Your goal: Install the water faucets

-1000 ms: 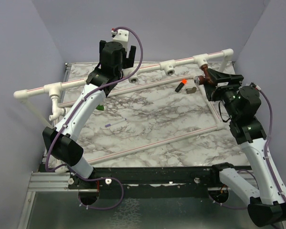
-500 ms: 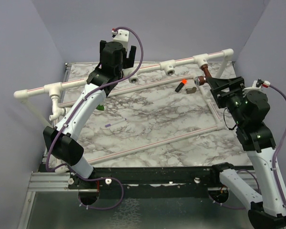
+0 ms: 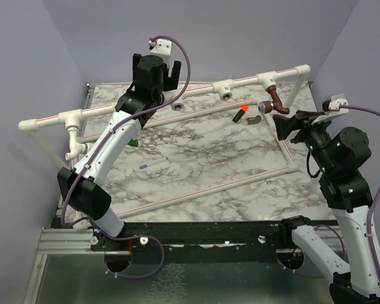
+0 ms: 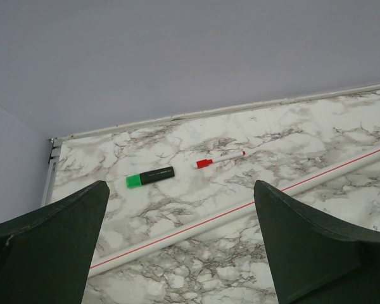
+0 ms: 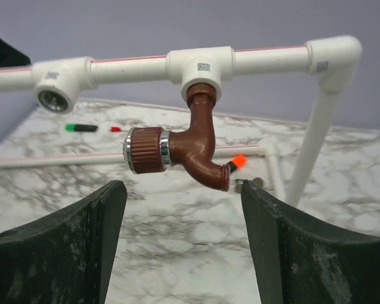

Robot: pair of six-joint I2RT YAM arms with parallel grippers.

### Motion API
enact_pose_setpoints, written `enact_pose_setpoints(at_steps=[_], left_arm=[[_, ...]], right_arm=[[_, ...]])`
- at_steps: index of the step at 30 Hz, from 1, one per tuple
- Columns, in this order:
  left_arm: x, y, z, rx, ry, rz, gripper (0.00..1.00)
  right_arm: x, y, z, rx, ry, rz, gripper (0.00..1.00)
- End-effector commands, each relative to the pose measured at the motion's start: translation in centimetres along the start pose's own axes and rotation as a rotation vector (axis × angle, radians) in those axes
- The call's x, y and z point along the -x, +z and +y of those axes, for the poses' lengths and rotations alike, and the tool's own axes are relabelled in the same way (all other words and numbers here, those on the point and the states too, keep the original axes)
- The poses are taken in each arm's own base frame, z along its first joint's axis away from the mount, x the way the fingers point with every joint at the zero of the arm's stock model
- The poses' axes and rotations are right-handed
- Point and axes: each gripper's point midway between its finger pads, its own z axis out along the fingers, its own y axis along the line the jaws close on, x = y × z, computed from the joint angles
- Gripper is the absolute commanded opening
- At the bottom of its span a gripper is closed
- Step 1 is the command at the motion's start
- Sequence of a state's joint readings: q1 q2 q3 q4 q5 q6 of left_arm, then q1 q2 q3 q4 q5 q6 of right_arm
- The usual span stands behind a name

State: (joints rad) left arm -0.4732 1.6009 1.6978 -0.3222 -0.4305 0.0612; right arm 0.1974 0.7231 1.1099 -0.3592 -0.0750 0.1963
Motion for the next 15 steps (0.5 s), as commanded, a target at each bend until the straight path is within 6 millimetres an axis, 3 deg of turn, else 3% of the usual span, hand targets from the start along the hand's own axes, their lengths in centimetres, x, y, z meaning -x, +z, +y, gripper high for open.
enact_pose_setpoints(at_steps=[1,5,15], left_arm=[[-3.1,0.7,-1.2,-0.022,0.047,0.092,0.97],[-2.9,0.8,-1.2,-0.022,0.048,0.089,0.97],[-3.1,0.8,-1.6,-0.041,0.036,0.093,0.97]], right_arm=[[0.9,-0.6,0.2,0.123,-0.554,-0.039,0.78],[-0.3,-1.1,0.8,0.231,-0.866,-0.025,0.78],[-3.1,0.5,-2.6,0.186,-1.354,0.085,0.77]])
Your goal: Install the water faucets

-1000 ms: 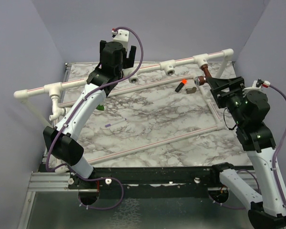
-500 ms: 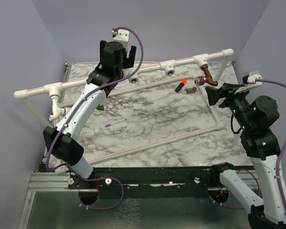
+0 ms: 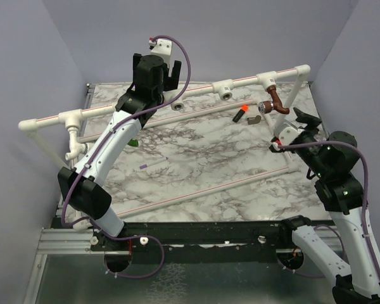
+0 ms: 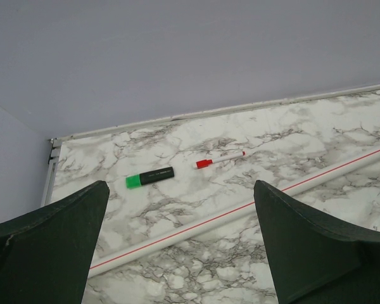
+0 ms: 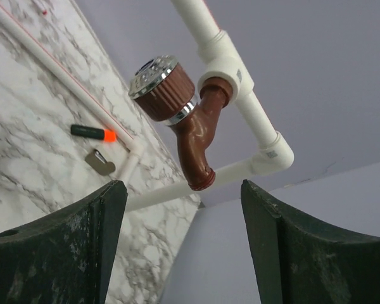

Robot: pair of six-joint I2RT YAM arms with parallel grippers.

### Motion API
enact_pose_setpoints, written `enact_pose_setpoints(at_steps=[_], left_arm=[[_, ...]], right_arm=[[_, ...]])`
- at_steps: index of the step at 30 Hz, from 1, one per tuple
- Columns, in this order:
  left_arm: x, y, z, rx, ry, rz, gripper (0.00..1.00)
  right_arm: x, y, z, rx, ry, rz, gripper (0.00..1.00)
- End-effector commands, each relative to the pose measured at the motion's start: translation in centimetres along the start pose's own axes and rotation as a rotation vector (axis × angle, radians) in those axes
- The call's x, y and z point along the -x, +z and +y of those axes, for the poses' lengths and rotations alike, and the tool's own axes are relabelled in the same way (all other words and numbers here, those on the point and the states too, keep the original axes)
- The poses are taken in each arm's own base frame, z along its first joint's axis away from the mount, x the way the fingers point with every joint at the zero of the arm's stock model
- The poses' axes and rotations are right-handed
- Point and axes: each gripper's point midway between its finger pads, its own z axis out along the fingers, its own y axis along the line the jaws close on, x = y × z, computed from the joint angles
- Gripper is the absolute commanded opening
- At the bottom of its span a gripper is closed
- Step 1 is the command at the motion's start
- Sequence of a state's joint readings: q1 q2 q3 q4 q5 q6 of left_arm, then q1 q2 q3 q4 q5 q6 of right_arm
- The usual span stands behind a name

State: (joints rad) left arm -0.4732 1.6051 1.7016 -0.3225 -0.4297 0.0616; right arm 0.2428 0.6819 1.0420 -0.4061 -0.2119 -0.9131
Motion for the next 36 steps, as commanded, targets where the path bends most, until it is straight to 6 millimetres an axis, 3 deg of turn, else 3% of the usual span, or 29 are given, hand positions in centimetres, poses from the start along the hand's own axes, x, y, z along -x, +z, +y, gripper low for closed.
enact_pose_setpoints(at_steps=[1,7,11,22,32,36], left_arm=[[-3.2,0.8,-1.6,-0.042,0.036,0.094,0.97],[-3.1,0.6,-1.5,-0.043,0.033,0.092,0.97],[-3.1,0.5,-1.5,-0.041,0.034,0.092,0.97],[-3.4,0.8,-1.7,-0.044,0.037,0.099,0.97],[-3.4,0.8,-1.7,-0.04,0.041,0.101,0.97],[-3.6,0.9,-1.7,-0.04,0.042,0.103,0.97]], right_arm=[[-2.6,0.8,0.2,0.024,-0.274,0.101,0.76],[-3.0,1.9,-2.0,-0.083,-0.47,0.122,0.76],[-2.2,2.8,-3.1,-0.136,-0.563,0.095,0.75],[-1.5,5.4,-3.7,-0.164,-0.635,0.05,0.71],[-0.8,7.3,-2.5,-0.134,-0.549,-0.035,0.53],[-0.8,7.5,-2.3,-0.145,-0.493,-0.052,0.4]])
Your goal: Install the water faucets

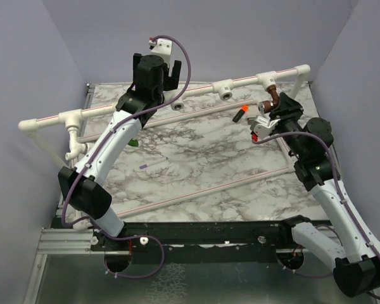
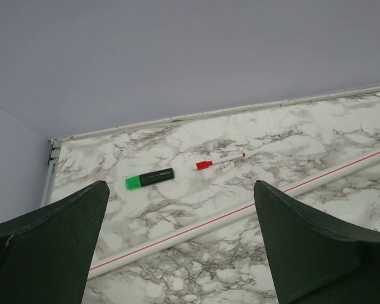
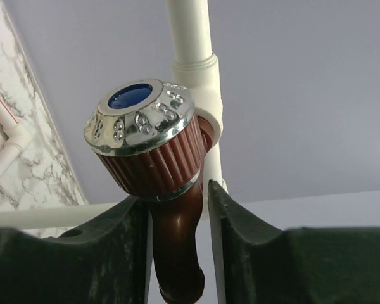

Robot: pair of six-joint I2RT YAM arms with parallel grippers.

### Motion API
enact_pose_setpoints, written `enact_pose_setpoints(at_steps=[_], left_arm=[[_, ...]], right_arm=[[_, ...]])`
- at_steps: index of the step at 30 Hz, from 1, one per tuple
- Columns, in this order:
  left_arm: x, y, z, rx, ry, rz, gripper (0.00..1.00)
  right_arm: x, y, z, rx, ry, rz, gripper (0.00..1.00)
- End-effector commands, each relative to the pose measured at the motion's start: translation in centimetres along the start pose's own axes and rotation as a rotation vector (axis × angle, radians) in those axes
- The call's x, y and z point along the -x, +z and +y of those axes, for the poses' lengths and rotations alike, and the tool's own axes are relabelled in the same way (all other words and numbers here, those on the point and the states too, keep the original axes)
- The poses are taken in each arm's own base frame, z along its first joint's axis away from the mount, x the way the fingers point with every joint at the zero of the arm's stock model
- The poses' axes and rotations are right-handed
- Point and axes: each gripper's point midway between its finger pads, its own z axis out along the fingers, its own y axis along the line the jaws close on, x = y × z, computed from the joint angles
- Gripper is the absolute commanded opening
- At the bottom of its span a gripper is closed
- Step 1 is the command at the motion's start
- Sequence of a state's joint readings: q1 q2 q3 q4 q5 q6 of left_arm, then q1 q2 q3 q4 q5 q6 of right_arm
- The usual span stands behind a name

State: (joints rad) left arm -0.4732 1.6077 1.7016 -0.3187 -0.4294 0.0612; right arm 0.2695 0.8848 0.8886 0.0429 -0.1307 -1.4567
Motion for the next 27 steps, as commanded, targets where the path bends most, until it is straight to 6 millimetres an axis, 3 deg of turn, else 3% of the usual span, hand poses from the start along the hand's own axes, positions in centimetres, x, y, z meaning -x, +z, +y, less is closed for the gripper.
enact_pose_setpoints(at_steps=[1,8,14,20,27], left_arm=[[-3.6,0.8,-1.7,-0.04,0.044,0.106,0.97],[-3.6,0.9,-1.7,-0.04,0.047,0.106,0.97],[-3.5,0.9,-1.6,-0.037,0.046,0.104,0.97],[-3.4,0.7,-1.5,-0.036,0.045,0.101,0.97],[-3.3,0.6,-1.5,-0.04,0.041,0.098,0.97]], right_arm=[[1.1,0.3,-0.9,-0.063,0.1,-0.056,0.37],[2.3,-0.1,-1.1,-0.106,0.395,-0.123,0.01],[2.7,-0.7,-1.8,-0.185,0.794,-0.146,0.0],[1.9,-1.0,-0.6,-0.266,1.304,-0.087,0.01],[0.8,-1.3,-0.2,-0.411,1.764,-0.047,0.0]])
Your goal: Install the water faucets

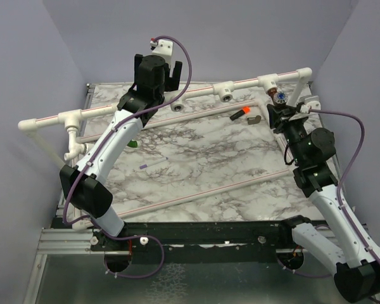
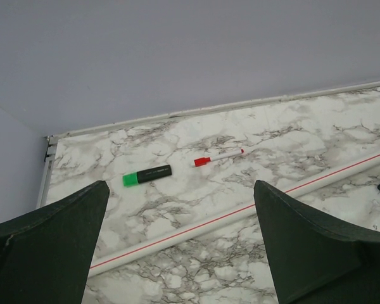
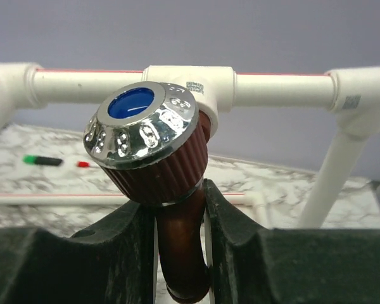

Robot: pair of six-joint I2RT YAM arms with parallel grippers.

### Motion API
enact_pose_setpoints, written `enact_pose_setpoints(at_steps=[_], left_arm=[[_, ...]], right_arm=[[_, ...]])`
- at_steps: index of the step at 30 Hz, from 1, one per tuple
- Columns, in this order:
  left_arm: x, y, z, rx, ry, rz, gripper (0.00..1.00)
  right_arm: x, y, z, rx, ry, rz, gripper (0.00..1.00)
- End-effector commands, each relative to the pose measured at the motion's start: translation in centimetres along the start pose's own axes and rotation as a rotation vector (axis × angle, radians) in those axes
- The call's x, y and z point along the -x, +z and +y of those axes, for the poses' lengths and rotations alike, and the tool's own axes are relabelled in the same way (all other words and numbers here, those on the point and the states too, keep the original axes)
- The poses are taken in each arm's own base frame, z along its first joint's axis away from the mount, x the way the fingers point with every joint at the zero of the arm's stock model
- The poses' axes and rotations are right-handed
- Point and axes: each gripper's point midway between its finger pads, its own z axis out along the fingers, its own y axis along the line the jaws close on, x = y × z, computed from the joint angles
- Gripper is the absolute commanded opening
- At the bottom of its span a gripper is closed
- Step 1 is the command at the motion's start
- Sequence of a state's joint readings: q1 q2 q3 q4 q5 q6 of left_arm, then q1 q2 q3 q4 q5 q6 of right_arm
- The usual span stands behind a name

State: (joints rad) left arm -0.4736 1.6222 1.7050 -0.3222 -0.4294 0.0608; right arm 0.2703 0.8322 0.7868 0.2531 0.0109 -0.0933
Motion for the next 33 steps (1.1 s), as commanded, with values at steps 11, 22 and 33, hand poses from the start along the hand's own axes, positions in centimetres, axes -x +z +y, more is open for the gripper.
enact_pose_setpoints(at_steps=[11,22,33], left_arm=[[-2.7,0.1,-1.3,-0.04,0.031,0.08,0.97],[-2.9,0.3,-1.5,-0.044,0.035,0.086,0.97],[-2.9,0.2,-1.1,-0.025,0.049,0.084,0.97]], right_arm=[[-0.2,-0.4,0.3,-0.269,1.256,-0.03,0.0],[0.9,0.0,3.6,-0.191,1.808,0.091,0.0],[2.0,0.1,4.1,-0.183,1.777,0.147,0.46]])
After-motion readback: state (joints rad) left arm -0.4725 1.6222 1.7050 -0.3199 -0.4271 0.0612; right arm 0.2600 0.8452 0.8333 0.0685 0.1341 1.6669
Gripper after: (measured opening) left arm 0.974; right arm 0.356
